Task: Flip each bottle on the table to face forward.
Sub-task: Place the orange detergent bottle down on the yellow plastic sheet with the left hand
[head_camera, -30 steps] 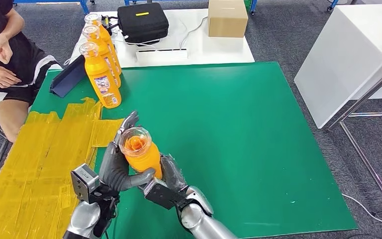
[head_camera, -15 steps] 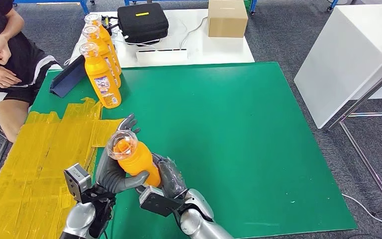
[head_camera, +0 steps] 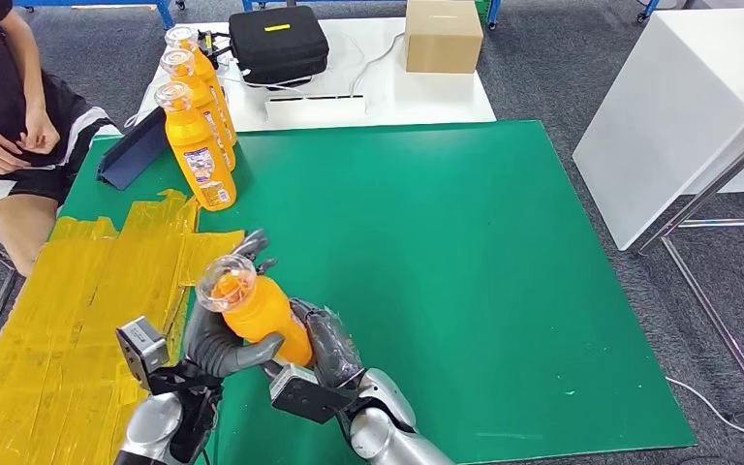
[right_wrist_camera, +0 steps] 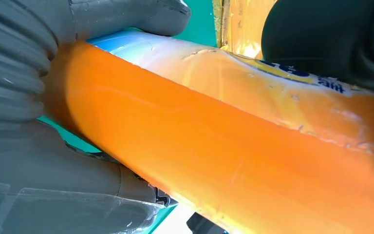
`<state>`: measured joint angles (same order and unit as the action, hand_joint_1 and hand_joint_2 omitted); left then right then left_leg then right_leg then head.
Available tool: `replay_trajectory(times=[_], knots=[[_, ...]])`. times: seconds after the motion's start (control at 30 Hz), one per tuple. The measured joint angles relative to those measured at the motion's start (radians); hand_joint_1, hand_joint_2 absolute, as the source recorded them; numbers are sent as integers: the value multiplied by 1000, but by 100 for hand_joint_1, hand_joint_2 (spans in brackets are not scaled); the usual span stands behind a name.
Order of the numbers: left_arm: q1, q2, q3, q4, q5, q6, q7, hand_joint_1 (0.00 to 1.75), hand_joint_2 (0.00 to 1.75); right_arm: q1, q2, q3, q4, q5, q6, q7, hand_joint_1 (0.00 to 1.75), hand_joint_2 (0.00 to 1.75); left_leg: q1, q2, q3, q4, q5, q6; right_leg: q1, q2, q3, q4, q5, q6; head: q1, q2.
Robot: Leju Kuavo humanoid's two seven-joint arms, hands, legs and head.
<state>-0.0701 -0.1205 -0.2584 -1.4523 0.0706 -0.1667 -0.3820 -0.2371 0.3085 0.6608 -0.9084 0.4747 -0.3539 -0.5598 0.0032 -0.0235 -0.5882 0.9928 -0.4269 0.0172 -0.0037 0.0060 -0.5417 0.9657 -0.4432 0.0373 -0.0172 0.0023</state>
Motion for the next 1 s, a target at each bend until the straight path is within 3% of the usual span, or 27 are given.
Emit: replay_trajectory(times=[0.43,0.47,0.57,0.6,0.93,1.0], knots=[[7,7,17,4,55,-38,2,175,175,0,-1,4,-2,-15,-4,-13,175,175,0,0,0,0,0,0,0,0,0,0,0,0,0,0],[7,7,18,4,57,-38,2,175,175,0,-1,4,-3,-17,-2,-13,163,175,0,0,0,0,0,0,0,0,0,0,0,0,0,0],[8,7,21,4,56,-33,3,175,175,5,-4,4,-13,-27,5,-15,32,175,0,0,0,0,0,0,0,0,0,0,0,0,0,0],[9,7,22,4,50,-23,3,175,175,7,-5,4,-21,-34,10,-17,0,175,0,0,0,0,0,0,0,0,0,0,0,0,0,0],[49,12,88,-83,-212,239,-13,175,175,72,-21,-60,-203,-146,153,42,0,175,0,0,0,0,0,0,0,0,-1,0,0,0,0,0],[57,13,105,-109,-348,342,-11,175,175,88,-22,-87,-241,-146,160,46,0,175,0,0,0,0,0,0,0,0,-1,0,0,0,0,0]])
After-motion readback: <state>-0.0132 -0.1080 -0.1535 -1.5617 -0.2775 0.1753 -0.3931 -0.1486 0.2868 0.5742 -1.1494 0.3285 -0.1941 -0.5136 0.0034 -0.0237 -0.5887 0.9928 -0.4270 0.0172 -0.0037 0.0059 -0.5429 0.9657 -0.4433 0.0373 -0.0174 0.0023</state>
